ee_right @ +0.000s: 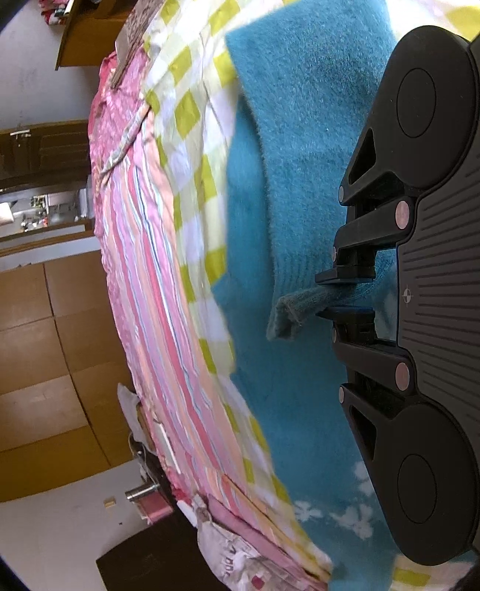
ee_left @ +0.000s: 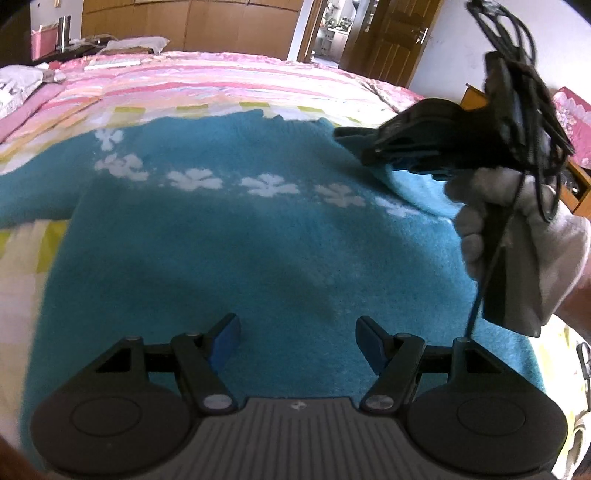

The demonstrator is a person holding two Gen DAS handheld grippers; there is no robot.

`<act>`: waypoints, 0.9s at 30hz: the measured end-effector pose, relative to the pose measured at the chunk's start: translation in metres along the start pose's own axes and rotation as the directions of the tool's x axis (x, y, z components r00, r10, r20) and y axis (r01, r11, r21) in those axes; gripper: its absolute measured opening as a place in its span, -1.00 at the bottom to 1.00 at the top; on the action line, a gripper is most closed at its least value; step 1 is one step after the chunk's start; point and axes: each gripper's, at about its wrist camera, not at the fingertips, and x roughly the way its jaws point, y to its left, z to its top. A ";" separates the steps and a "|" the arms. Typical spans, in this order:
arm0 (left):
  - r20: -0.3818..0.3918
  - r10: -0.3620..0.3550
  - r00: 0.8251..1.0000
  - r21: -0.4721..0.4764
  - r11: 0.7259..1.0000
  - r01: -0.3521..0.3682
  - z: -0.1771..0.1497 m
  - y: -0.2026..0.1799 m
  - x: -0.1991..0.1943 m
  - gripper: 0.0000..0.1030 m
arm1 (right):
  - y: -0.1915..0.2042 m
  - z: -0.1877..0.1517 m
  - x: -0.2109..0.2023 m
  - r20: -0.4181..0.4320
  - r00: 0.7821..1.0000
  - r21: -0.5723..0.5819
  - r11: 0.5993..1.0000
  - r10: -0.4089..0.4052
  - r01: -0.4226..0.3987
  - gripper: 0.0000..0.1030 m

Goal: Fold small clothes
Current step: 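Lift the sleeve with the right gripper and carry it across the body, then lay the sleeve across the sweater body toward the other sleeve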

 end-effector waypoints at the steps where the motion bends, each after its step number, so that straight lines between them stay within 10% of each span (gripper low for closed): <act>1: 0.007 0.010 1.000 0.008 1.000 -0.010 0.000 0.000 0.000 0.42 | 0.003 0.000 0.001 0.000 1.000 0.004 1.000 0.009 -0.009 -0.78; 27: 0.060 0.091 0.994 -0.014 0.996 -0.091 0.002 0.029 -0.012 0.43 | 0.084 -0.011 0.036 -0.070 0.984 0.032 0.986 0.166 -0.165 -0.78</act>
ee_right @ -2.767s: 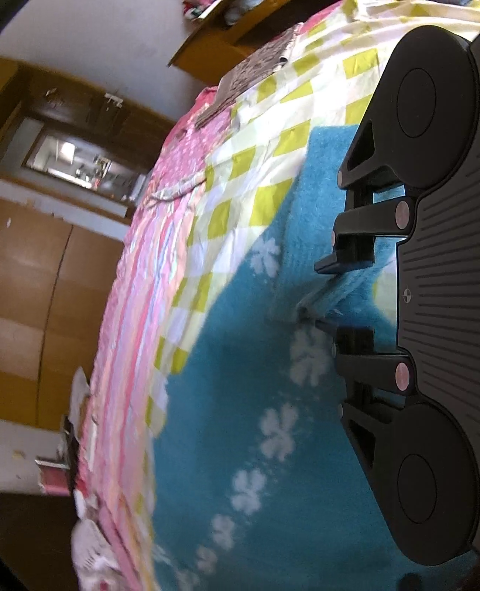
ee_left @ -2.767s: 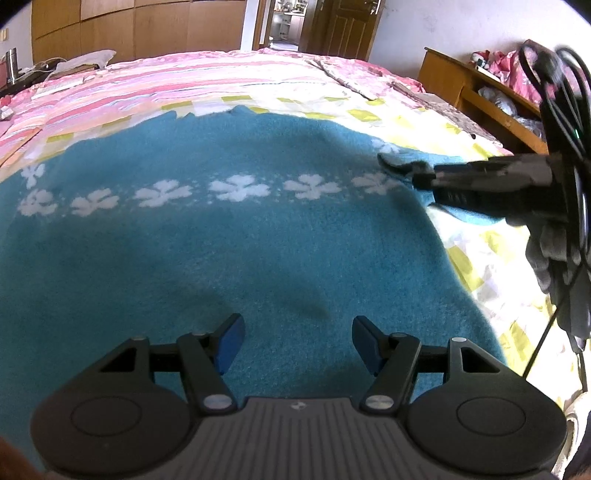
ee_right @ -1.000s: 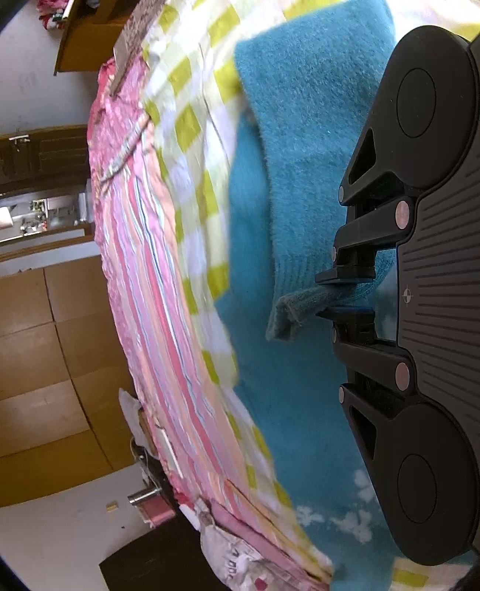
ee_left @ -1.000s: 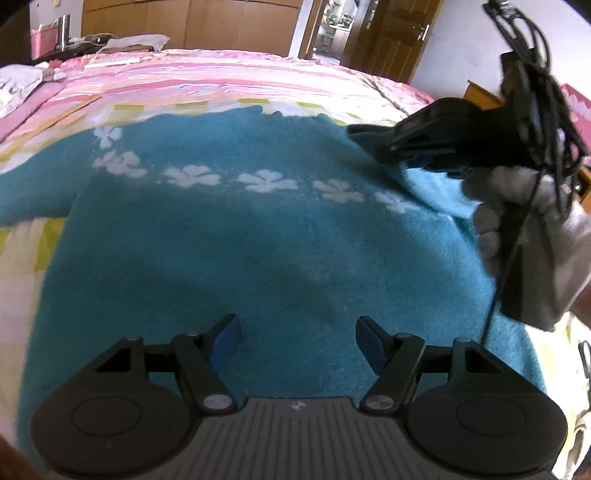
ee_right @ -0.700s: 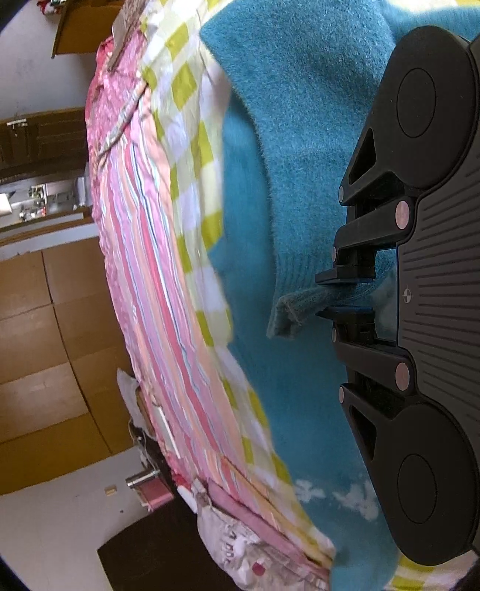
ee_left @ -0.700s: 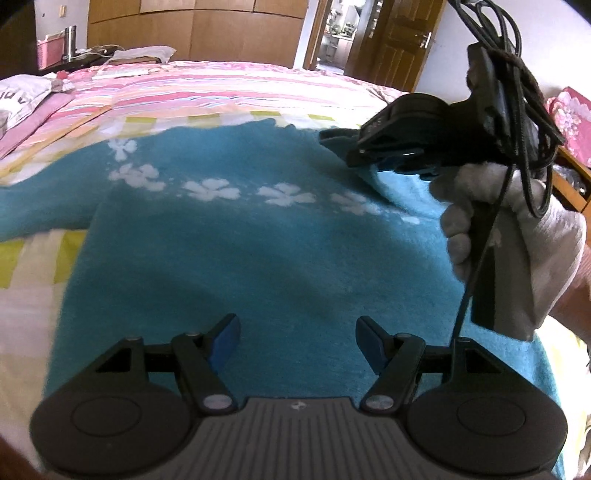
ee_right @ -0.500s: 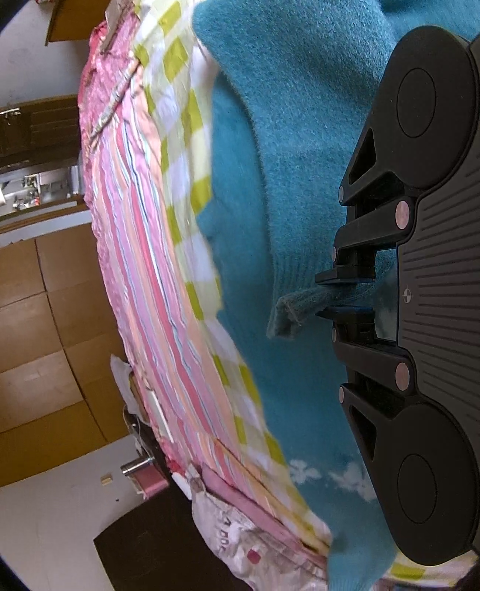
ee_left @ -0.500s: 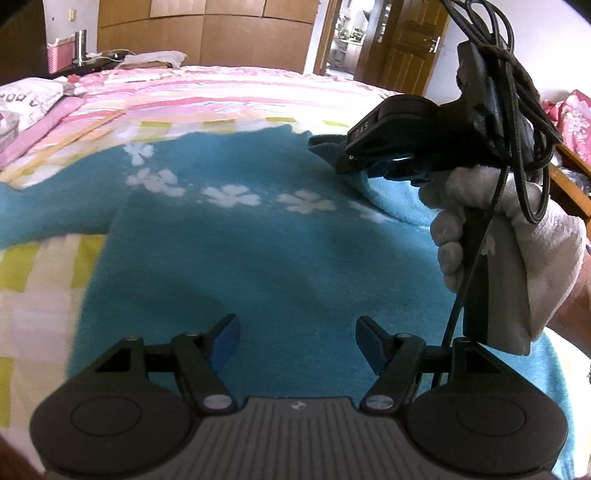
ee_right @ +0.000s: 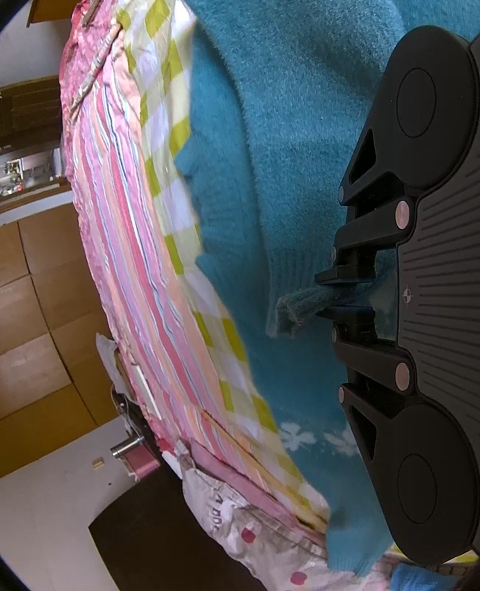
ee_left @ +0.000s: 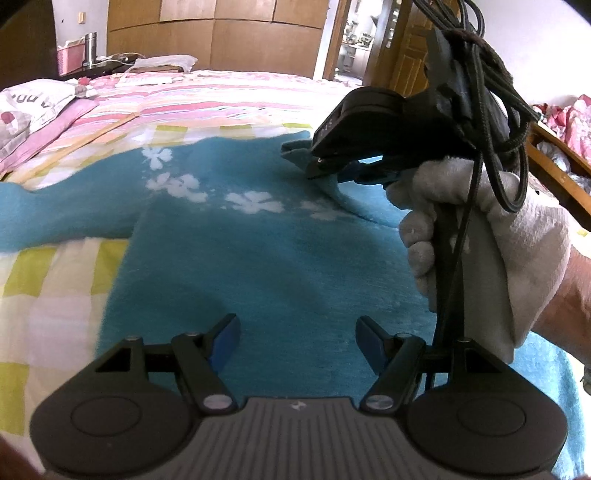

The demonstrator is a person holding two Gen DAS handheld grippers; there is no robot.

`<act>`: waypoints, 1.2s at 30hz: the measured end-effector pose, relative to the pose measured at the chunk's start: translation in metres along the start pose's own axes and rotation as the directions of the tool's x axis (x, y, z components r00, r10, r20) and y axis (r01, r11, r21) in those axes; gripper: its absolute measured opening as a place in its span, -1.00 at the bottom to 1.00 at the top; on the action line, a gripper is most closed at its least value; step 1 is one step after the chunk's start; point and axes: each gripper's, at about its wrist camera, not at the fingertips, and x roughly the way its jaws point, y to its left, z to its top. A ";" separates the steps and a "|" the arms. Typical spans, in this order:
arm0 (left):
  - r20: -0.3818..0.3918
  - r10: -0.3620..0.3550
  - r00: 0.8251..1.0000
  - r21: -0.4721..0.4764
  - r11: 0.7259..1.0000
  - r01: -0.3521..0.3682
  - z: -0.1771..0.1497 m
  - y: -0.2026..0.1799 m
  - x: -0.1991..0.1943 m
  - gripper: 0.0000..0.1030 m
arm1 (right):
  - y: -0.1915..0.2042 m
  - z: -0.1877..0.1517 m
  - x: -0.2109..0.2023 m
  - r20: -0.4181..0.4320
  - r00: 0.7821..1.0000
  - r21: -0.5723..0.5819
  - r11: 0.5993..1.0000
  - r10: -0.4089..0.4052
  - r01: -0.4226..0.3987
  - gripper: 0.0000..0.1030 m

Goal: Fold small clothes
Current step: 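Lay the sleeve across the sweater body toward the other sleeve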

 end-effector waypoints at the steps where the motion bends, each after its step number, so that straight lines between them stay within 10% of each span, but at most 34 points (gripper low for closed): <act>1: 0.001 0.003 1.000 -0.002 1.000 -0.003 0.000 0.001 -0.001 0.43 | 0.002 0.000 0.001 -0.001 1.000 -0.001 1.000 0.004 -0.004 -0.78; 36: 0.029 0.061 0.998 -0.057 0.997 -0.060 -0.003 0.014 -0.031 0.43 | 0.054 -0.009 0.038 -0.078 0.986 -0.077 0.985 0.150 -0.156 -0.77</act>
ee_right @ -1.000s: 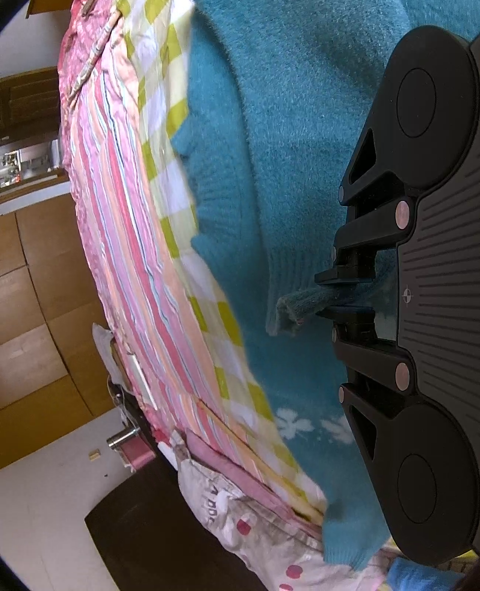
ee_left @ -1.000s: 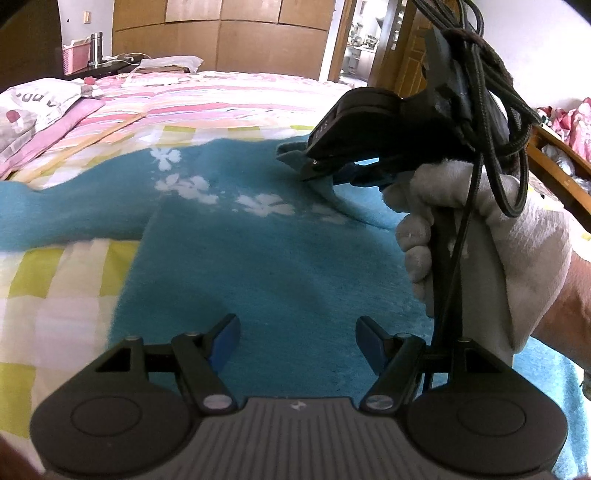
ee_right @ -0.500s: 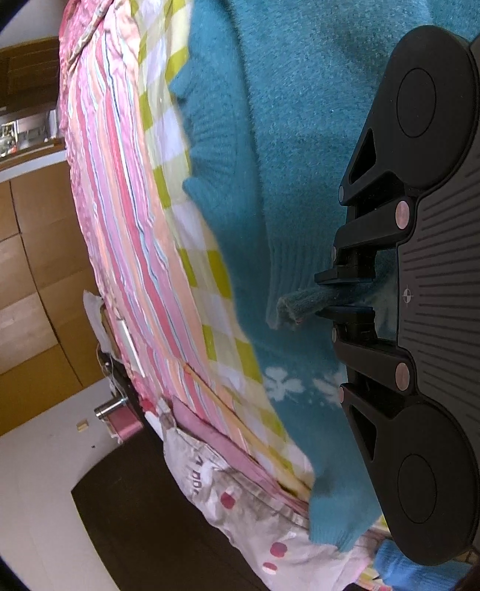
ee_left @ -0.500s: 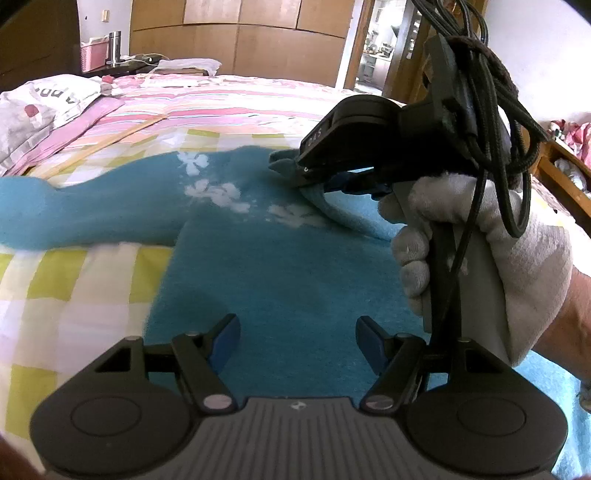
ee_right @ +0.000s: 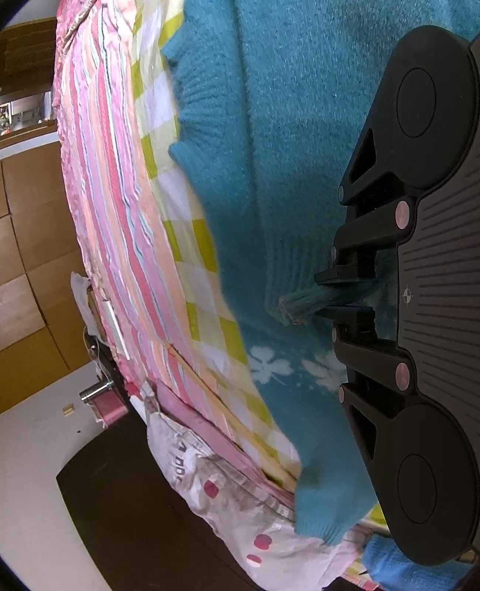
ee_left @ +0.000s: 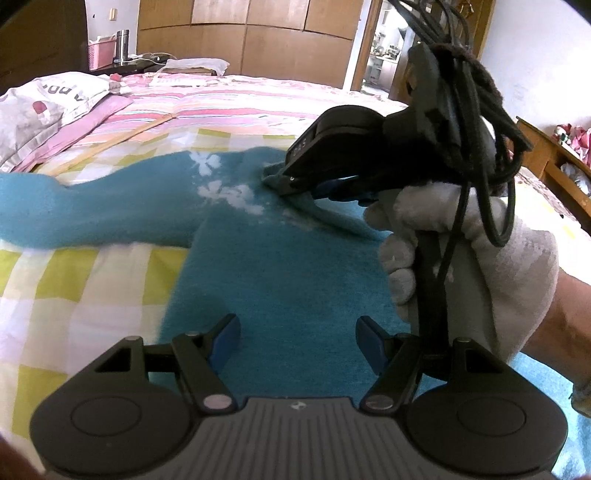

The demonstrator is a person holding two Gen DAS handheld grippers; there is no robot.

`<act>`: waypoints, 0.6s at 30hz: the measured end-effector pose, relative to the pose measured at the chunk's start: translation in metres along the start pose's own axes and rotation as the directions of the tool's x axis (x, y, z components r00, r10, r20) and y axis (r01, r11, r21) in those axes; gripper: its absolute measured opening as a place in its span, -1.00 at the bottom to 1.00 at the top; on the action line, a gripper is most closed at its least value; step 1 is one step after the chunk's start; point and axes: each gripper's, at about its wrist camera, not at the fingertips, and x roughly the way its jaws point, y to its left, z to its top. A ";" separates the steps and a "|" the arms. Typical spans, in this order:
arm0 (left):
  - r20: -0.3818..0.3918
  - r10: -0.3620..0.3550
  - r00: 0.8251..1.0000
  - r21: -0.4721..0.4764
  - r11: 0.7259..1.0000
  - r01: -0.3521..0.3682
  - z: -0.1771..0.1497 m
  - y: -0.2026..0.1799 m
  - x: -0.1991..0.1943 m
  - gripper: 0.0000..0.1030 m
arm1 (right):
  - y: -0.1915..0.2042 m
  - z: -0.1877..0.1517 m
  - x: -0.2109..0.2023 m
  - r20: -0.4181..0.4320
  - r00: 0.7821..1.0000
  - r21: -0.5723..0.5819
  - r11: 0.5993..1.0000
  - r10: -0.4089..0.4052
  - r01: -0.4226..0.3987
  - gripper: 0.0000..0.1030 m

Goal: Fold small clothes
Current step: 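Lay the sleeve across the sweater body toward the other sleeve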

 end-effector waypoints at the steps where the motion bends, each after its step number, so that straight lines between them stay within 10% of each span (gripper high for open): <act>1: -0.001 0.001 1.000 0.003 1.000 -0.001 0.000 0.000 0.000 0.44 | 0.000 -0.001 0.002 -0.004 1.000 -0.003 1.000 0.001 -0.001 -0.76; 18: 0.000 0.001 1.000 0.008 1.000 -0.001 0.001 0.001 0.003 0.45 | 0.013 -0.011 -0.001 0.040 0.999 -0.116 0.993 -0.020 0.024 -0.77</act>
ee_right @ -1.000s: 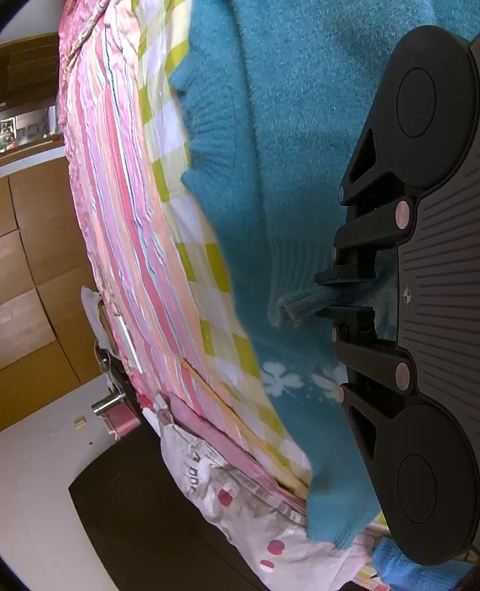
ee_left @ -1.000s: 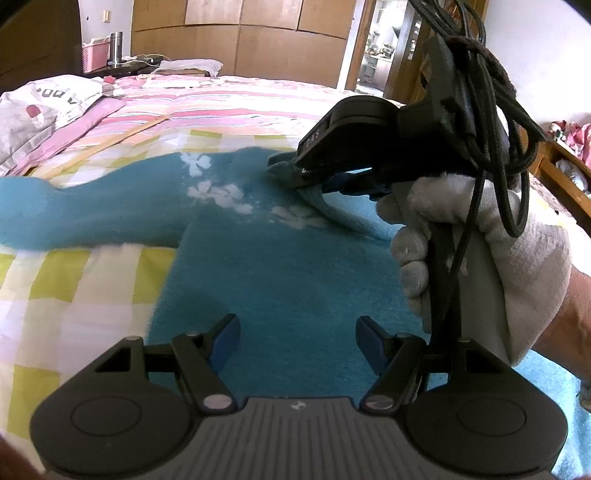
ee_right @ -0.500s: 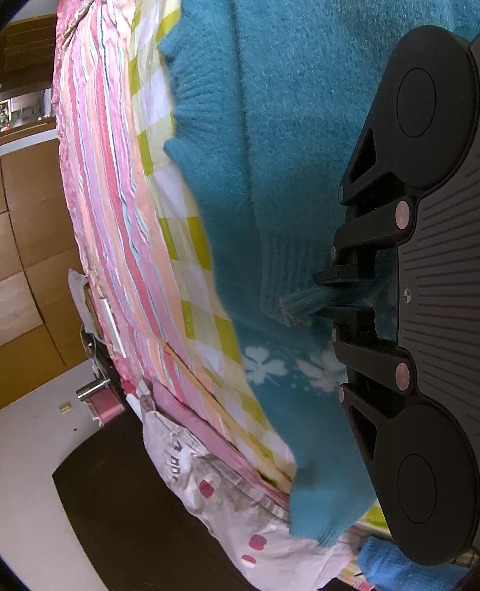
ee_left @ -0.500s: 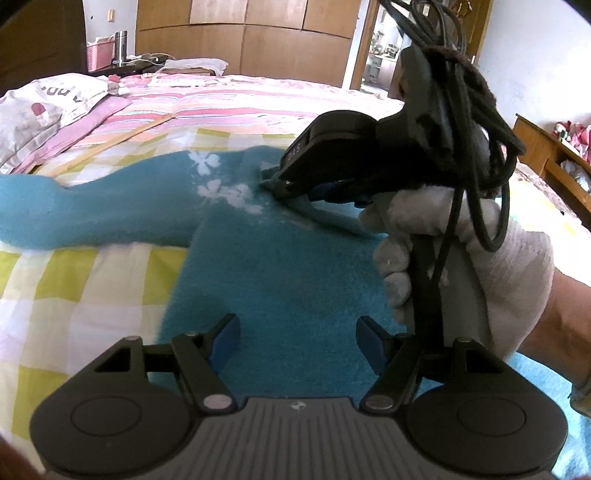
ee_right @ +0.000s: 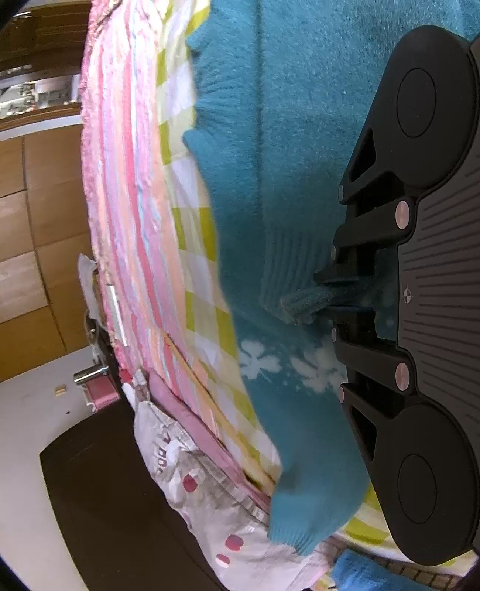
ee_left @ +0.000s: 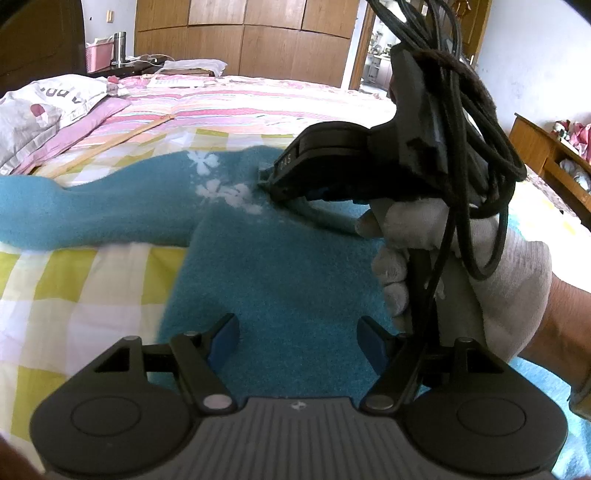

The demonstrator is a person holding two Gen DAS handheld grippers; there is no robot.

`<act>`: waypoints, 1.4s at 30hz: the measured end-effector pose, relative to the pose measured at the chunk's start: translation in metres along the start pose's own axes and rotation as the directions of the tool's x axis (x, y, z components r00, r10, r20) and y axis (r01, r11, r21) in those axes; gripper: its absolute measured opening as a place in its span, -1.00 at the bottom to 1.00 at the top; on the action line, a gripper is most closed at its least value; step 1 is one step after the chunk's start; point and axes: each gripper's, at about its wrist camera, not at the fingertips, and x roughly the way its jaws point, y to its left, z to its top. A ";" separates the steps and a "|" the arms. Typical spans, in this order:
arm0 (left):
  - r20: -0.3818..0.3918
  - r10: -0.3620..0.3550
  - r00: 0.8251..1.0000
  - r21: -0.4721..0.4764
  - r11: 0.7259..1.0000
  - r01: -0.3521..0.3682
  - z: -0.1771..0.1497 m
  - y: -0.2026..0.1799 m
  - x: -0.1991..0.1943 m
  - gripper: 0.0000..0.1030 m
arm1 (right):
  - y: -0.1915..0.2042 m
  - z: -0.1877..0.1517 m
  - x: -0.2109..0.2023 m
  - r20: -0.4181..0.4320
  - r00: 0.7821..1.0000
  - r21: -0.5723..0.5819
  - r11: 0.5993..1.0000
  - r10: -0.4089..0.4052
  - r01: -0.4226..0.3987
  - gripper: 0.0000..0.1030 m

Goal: Fold small clothes
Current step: 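Lay the sleeve across the sweater body toward the other sleeve, then open the right gripper to release the sleeve while the left tool moves toward the other sleeve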

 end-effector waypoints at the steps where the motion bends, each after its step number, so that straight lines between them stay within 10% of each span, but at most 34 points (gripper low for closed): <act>1: 0.000 -0.002 1.000 -0.002 1.000 0.002 0.000 0.001 0.000 0.45 | 0.002 -0.001 -0.002 0.009 1.000 -0.013 1.000 0.000 0.000 -0.78; 20: 0.008 -0.003 1.000 0.007 1.000 0.003 -0.002 0.000 0.004 0.53 | -0.007 0.005 -0.026 -0.003 0.995 0.006 0.995 0.098 -0.098 -0.43; 32: 0.067 0.023 0.997 -0.039 0.999 -0.021 0.000 0.010 -0.004 0.53 | -0.025 -0.013 -0.030 0.011 0.999 -0.079 0.996 -0.034 0.035 -0.44; 42: 0.138 0.236 0.962 -0.275 0.942 -0.191 0.016 0.097 -0.013 0.53 | -0.031 -0.027 -0.033 0.081 0.996 -0.021 0.999 -0.023 0.025 -0.44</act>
